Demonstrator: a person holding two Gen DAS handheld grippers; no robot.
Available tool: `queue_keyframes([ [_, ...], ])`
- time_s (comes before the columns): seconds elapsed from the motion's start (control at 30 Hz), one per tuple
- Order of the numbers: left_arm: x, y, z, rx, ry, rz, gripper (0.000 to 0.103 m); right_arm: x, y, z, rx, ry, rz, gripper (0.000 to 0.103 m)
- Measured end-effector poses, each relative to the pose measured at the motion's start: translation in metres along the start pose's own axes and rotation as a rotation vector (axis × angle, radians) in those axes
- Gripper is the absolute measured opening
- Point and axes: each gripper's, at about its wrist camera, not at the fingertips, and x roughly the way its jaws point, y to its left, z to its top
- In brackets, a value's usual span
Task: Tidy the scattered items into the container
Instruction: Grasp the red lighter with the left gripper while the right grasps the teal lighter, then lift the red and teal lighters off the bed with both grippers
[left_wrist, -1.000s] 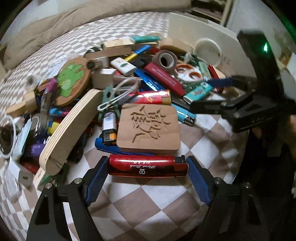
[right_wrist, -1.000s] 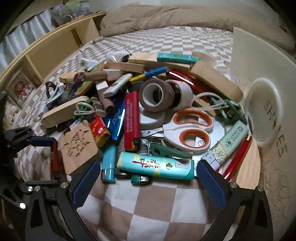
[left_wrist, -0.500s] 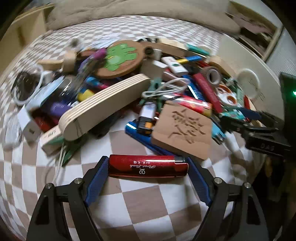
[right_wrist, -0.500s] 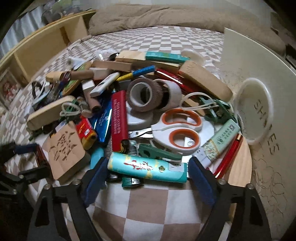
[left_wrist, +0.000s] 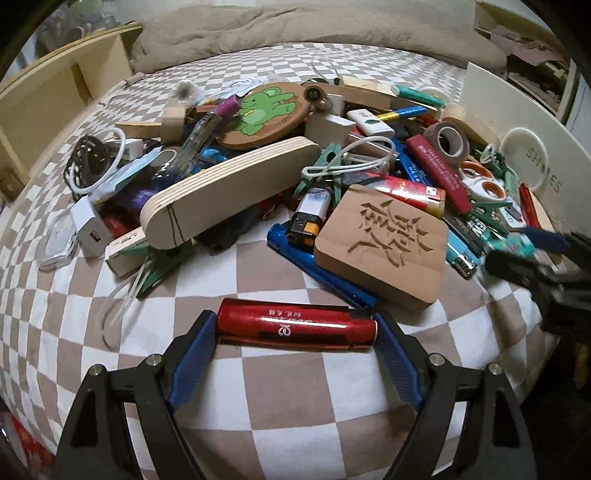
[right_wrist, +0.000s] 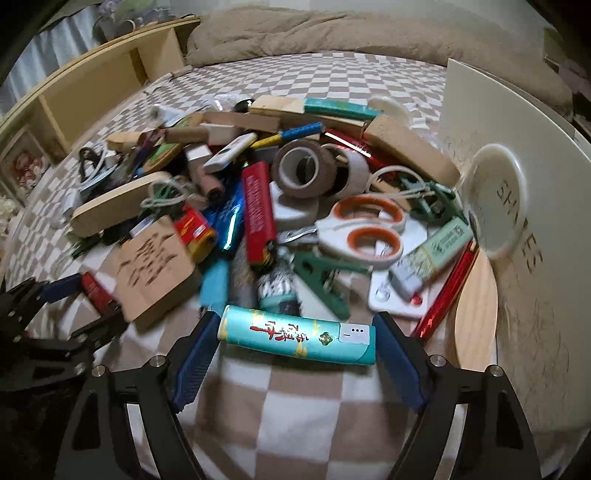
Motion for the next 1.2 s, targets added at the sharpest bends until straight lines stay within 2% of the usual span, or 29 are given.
queue_keyframes([
  [0.03, 0.001, 0.0, -0.001, -0.008, 0.0, 0.011, 0.095, -0.002, 0.001, -0.003, -0.006, 0.003, -0.001, 0.083],
  [0.2, 0.003, -0.003, -0.005, -0.025, -0.014, 0.045, 0.098, -0.005, 0.004, -0.02, -0.046, 0.05, 0.008, 0.084],
  [0.37, 0.005, 0.002, -0.005, -0.035, -0.004, 0.012, 0.102, -0.007, 0.008, -0.023, -0.076, 0.069, -0.009, 0.084],
  [0.47, 0.006, 0.002, -0.003, -0.032, 0.003, 0.007, 0.103, -0.008, 0.006, -0.026, -0.046, 0.084, 0.0, 0.102],
  [0.63, 0.005, 0.0, -0.004, -0.029, 0.003, 0.009, 0.103, -0.008, 0.002, -0.033, 0.053, 0.067, -0.002, 0.102],
  [0.77, 0.006, 0.001, -0.002, -0.035, 0.006, -0.005, 0.103, -0.007, -0.001, -0.031, 0.139, 0.035, 0.005, 0.102],
  [0.9, 0.008, 0.0, 0.001, -0.014, 0.024, -0.012, 0.103, -0.005, 0.007, -0.031, 0.104, 0.006, -0.065, 0.083],
  [1.1, 0.01, 0.001, 0.005, -0.002, 0.039, -0.023, 0.102, -0.006, 0.007, -0.036, 0.08, -0.014, -0.064, 0.083],
  [1.2, 0.009, 0.002, 0.005, 0.002, 0.032, -0.023, 0.099, -0.006, 0.009, -0.038, 0.064, -0.024, -0.074, 0.083],
])
